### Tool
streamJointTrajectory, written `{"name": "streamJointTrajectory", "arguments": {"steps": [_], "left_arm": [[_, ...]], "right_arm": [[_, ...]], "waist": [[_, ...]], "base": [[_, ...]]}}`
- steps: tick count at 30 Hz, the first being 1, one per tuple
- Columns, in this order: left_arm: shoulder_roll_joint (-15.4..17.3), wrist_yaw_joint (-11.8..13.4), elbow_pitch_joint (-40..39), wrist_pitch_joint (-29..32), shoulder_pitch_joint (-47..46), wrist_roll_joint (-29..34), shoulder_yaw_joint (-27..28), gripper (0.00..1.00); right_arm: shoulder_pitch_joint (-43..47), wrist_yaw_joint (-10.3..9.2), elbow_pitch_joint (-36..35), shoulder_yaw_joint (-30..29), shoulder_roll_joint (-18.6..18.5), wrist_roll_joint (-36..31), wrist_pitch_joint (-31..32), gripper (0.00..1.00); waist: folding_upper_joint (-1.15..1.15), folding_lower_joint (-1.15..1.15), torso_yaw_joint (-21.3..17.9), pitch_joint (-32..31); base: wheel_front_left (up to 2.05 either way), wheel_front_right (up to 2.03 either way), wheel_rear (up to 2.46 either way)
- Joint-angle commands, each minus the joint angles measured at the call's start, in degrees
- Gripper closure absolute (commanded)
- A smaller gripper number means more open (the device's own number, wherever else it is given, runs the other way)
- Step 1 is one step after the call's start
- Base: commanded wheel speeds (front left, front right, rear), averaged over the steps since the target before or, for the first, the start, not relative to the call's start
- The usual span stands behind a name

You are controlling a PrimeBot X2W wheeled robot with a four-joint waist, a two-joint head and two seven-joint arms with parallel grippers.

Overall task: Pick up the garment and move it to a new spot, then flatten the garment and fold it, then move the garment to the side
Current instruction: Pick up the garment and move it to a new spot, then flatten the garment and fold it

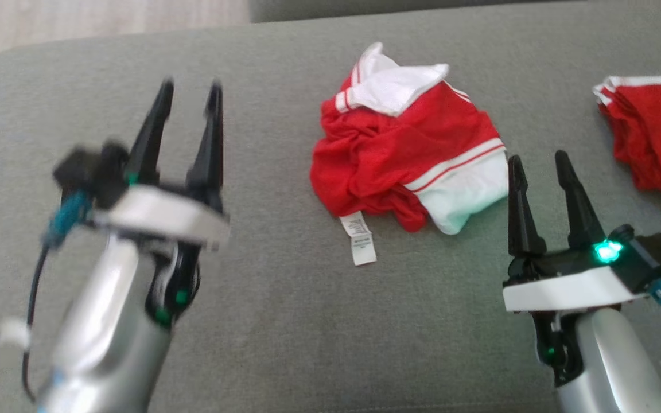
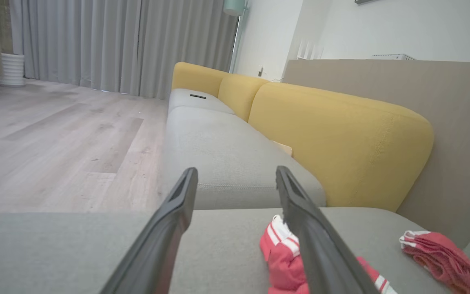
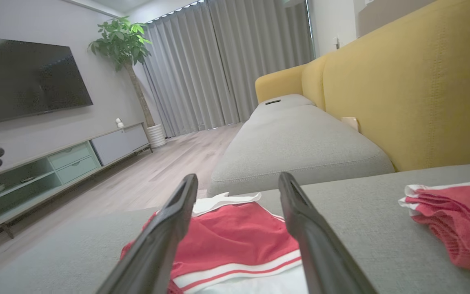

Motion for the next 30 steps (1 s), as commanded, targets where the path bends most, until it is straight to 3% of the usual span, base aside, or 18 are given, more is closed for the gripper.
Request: {"name": "streamJointTrajectory", "arguments": {"steps": [1,5,13,24,30], "left_arm": [[1.7,-0.7,-3.7,-0.3,0.8,1.4,3.1,0.00],[1.2,-2.1,-7.9,-0.3,8.9,4.3,6.1,0.00],[-3.9,-3.9,-10.6,-0.3,17.4,10.1,10.2,0.00],[-7.2,-7.2,-10.1,-0.3,17.8,13.8,11.0,0.00],[-7.4,-7.1,-10.0,-0.3,16.6,12.0,9.1,0.00]], "right_arm": [[0.4,0.42,-1.4,1.2,-0.1,-0.4,-0.4,0.00],[1.3,0.42,-1.3,0.7,-0.1,-0.6,-0.4,0.00],[3.0,0.42,-1.3,0.2,-0.1,-0.7,-0.4,0.00],[0.0,0.42,-1.1,-2.7,-0.1,-2.2,-0.3,0.00],[-8.3,0.42,5.4,-3.9,-0.1,-0.9,6.6,0.00]], "waist": [[0.00,0.00,1.3,-1.1],[0.00,0.00,2.5,-2.3],[0.00,0.00,3.4,-4.0],[0.00,0.00,5.3,-2.1],[0.00,0.00,8.6,0.3]], "base": [[0.00,0.00,0.00],[0.00,0.00,0.00],[0.00,0.00,0.00],[0.00,0.00,0.00],[0.00,0.00,0.00]]}}
